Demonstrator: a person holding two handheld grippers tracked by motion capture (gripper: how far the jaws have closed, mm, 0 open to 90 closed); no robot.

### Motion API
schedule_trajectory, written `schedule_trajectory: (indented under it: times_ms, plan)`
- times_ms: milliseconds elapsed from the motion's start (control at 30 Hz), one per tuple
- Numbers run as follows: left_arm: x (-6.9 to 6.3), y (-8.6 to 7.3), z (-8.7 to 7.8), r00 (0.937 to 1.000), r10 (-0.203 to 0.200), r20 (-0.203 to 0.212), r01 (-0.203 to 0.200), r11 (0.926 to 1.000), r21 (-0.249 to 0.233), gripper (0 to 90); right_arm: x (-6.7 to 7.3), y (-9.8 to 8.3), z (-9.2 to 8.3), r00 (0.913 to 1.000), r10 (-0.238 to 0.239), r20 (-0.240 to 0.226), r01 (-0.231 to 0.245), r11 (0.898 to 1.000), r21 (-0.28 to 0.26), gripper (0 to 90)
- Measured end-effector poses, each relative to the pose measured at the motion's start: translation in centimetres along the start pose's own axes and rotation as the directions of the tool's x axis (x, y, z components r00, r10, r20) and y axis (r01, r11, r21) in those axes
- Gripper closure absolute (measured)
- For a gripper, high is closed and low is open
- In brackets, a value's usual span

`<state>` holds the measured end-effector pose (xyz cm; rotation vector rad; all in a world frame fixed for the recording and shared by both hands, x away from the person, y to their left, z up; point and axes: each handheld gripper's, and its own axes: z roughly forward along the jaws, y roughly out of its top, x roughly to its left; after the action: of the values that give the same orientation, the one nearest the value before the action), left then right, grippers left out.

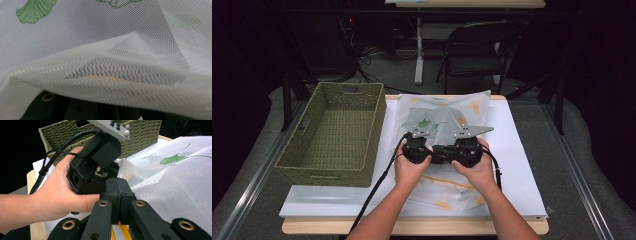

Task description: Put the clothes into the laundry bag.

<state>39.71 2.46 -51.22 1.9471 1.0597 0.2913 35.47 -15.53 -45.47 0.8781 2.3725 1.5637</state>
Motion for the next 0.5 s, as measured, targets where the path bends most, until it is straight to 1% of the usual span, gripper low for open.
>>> schedule_trajectory:
  times_ms: [33, 67, 100, 133, 267, 333, 467, 500]
  plan:
    - [0.01, 0.13, 0.09, 1.0, 0.006, -0.002, -0.006, 1.0, 0.003, 75.9, -0.02, 0.0, 0.0, 1.0, 0.001, 0.001, -0.001, 1.0, -0.001, 89.7]
    - [-0.02, 0.19, 0.13, 1.0, 0.003, -0.001, -0.003, 1.0, 0.005, 75.9, -0.07, -0.01, 0.01, 1.0, 0.001, 0.002, -0.001, 1.0, -0.002, 89.7]
    - [0.0, 0.23, 0.23, 1.0, 0.005, -0.005, -0.005, 1.0, -0.003, 75.9, -0.1, -0.01, 0.0, 1.0, 0.001, 0.003, -0.001, 1.0, -0.001, 89.7]
    - [-0.01, 0.25, 0.28, 1.0, 0.0, -0.007, 0.0, 1.0, -0.001, 75.9, -0.17, -0.03, -0.01, 1.0, -0.002, 0.006, 0.002, 1.0, -0.002, 89.7]
    - [0.12, 0.25, 0.48, 0.9999, 0.005, -0.012, -0.005, 1.0, -0.006, 75.9, -0.3, -0.1, -0.02, 0.9999, 0.008, 0.01, -0.008, 1.0, -0.002, 89.7]
    - [0.26, 0.24, 0.64, 0.9999, -0.002, -0.012, 0.002, 1.0, -0.007, 75.8, -0.34, -0.13, 0.01, 0.9999, 0.006, 0.01, -0.006, 1.0, -0.003, 89.7]
    - [0.45, 0.12, 0.96, 0.9999, -0.012, 0.0, 0.012, 0.9999, 0.007, 75.0, -0.37, -0.22, 0.09, 0.9998, 0.013, 0.014, -0.013, 1.0, 0.003, 89.7]
    - [0.47, 0.06, 1.02, 0.9999, -0.015, 0.002, 0.015, 0.9999, 0.003, 74.7, -0.42, -0.25, 0.12, 0.9999, 0.01, 0.014, -0.01, 1.0, 0.004, 89.7]
